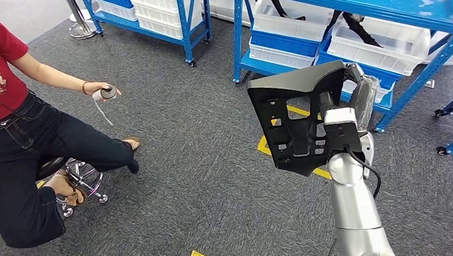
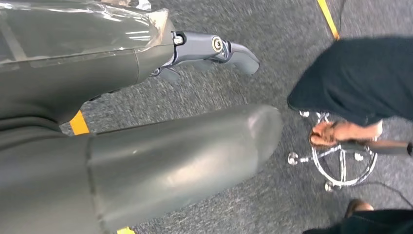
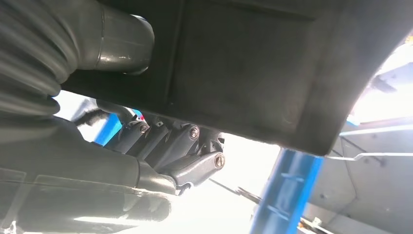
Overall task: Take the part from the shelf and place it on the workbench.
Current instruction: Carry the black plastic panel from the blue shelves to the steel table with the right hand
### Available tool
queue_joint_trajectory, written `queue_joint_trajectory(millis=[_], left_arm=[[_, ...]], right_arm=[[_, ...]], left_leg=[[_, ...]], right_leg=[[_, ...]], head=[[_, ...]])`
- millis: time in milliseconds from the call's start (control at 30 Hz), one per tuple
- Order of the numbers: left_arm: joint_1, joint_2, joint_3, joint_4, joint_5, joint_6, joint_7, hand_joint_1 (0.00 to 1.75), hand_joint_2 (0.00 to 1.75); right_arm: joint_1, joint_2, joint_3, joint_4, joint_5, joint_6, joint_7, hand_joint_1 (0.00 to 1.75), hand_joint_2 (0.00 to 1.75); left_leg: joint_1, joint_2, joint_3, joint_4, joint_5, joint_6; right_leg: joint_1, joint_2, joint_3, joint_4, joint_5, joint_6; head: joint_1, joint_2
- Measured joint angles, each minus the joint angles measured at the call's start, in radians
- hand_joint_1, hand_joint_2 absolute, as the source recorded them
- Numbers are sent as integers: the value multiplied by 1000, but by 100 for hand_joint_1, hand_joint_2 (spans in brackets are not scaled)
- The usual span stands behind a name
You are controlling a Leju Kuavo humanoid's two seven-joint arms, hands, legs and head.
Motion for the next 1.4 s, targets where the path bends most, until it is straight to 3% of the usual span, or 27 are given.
queue_joint_trajectory(millis=[67,133,200,267,300,333,367,433,500,567,633,667,733,800,833,867,933,1000,1067,1100,1167,1233,1300,1333,1400], left_arm=[[5,2,0,-2,0,0,0,0,0],[9,3,0,-3,1,1,0,0,0],[9,4,0,-7,6,2,0,0,0],[10,5,-1,-15,17,0,0,0,0],[12,5,-1,-22,25,-3,0,0,0],[13,6,0,-29,33,-5,0,0,0],[13,8,0,-37,40,-8,0,0,0],[13,10,0,-52,51,-12,0,0,0],[14,12,-1,-60,57,-15,0,0,0],[19,16,-1,-63,60,-19,0,0,0],[24,19,-1,-66,62,-21,-1,0,0],[25,20,-1,-68,63,-22,-1,0,0],[25,21,0,-71,73,-21,-2,0,0],[34,21,3,-78,94,-22,-2,0,0],[44,20,7,-86,104,-25,-2,0,0],[55,19,11,-95,111,-30,-2,0,0],[73,18,23,-112,120,-38,-1,0,0],[86,18,39,-127,128,-40,-1,0,0],[101,17,57,-138,131,-37,-1,0,0],[109,16,66,-142,130,-35,-1,0,0],[117,14,79,-153,119,-36,-2,0,0],[118,12,82,-160,96,-47,-1,0,0],[118,11,80,-162,71,-56,-1,0,0],[117,10,78,-162,60,-54,-1,0,0],[112,10,72,-162,47,-44,-1,0,0]], right_arm=[[0,3,-1,-1,0,1,0,175,175],[-1,8,-2,-5,0,2,0,175,175],[1,9,-4,-8,-1,2,0,175,175],[13,11,-8,-13,-8,2,-2,175,175],[23,14,-10,-18,-13,1,-3,175,175],[35,19,-13,-26,-17,2,-5,175,175],[47,26,-17,-36,-21,2,-6,175,175],[69,41,-26,-61,-25,5,-7,175,175],[87,57,-32,-86,-27,7,-5,175,175],[103,73,-36,-105,-27,8,0,175,175],[112,84,-41,-121,-26,8,4,175,175],[116,86,-44,-127,-26,8,4,175,175],[125,88,-53,-133,-26,13,5,175,175],[131,90,-58,-134,-23,26,7,175,175],[128,93,-59,-133,-20,33,9,175,175],[122,97,-59,-132,-16,38,10,175,175],[105,103,-59,-129,-10,41,13,175,175],[91,107,-59,-123,-10,43,14,175,175],[75,115,-56,-113,-13,43,13,175,175],[65,119,-55,-107,-15,43,12,175,175],[50,122,-54,-97,-24,37,8,175,175],[56,111,-62,-94,-39,27,2,175,175],[91,95,-84,-111,-52,21,-4,175,175],[119,89,-99,-130,-54,22,-4,175,175],[182,83,-134,-191,-44,35,4,175,175]], left_leg=[[3,-14,-8,-3,6,-13],[2,23,-26,28,-16,-22],[2,88,-78,141,-79,-31],[7,113,-134,268,-132,-39],[10,117,-141,289,-134,-42],[12,121,-127,269,-119,-44],[14,130,-94,211,-92,-44],[12,169,-13,70,-46,-40],[4,187,21,7,-33,-29],[-2,163,19,3,-29,-15],[-1,142,23,-8,-21,1],[2,131,26,-13,-17,8],[3,106,23,-14,-13,15],[1,77,20,-13,-11,18],[0,64,20,-13,-10,18],[0,51,20,-12,-9,17],[-1,26,17,-7,-8,11],[-2,3,9,-3,-4,0],[2,-19,2,-7,3,-14],[3,-13,-3,-5,2,-20],[2,40,-31,45,-29,-27],[4,99,-90,167,-93,-34],[10,115,-137,270,-132,-41],[13,119,-134,272,-126,-43],[18,139,-66,165,-78,-46]], right_leg=[[-1,-21,1,0,8,-13],[-7,-41,1,-4,14,-27],[-6,-65,1,-5,15,-37],[-2,-92,-1,-5,15,-40],[-1,-105,-1,-5,14,-40],[-1,-119,-1,-4,14,-40],[-1,-131,-1,-4,13,-40],[4,-153,1,-4,9,-34],[11,-172,2,-4,6,-26],[12,-190,3,-6,4,-15],[8,-163,-6,19,-14,-9],[7,-133,-25,61,-37,-11],[5,-80,-88,195,-92,-21],[6,-66,-138,289,-117,-19],[6,-63,-138,281,-106,-13],[5,-57,-117,233,-82,-6],[1,-16,-48,89,-24,3],[1,13,-9,9,4,-2],[5,-3,-5,2,11,-17],[3,-14,-5,-1,15,-24],[-2,-38,-3,-6,21,-39],[2,-67,-3,-7,21,-49],[6,-99,-4,-7,19,-52],[7,-116,-4,-7,18,-52],[7,-144,-3,-6,15,-48]], head=[[0,0],[-2,0],[-6,0],[-6,0],[-6,0],[-6,0],[-6,0],[-6,0],[-4,0],[-2,0],[-1,0],[-1,0],[0,0],[0,0],[0,0],[0,0],[0,0],[0,0],[-1,0],[-1,0],[-3,0],[-6,0],[-6,0],[-6,0],[-6,0]])
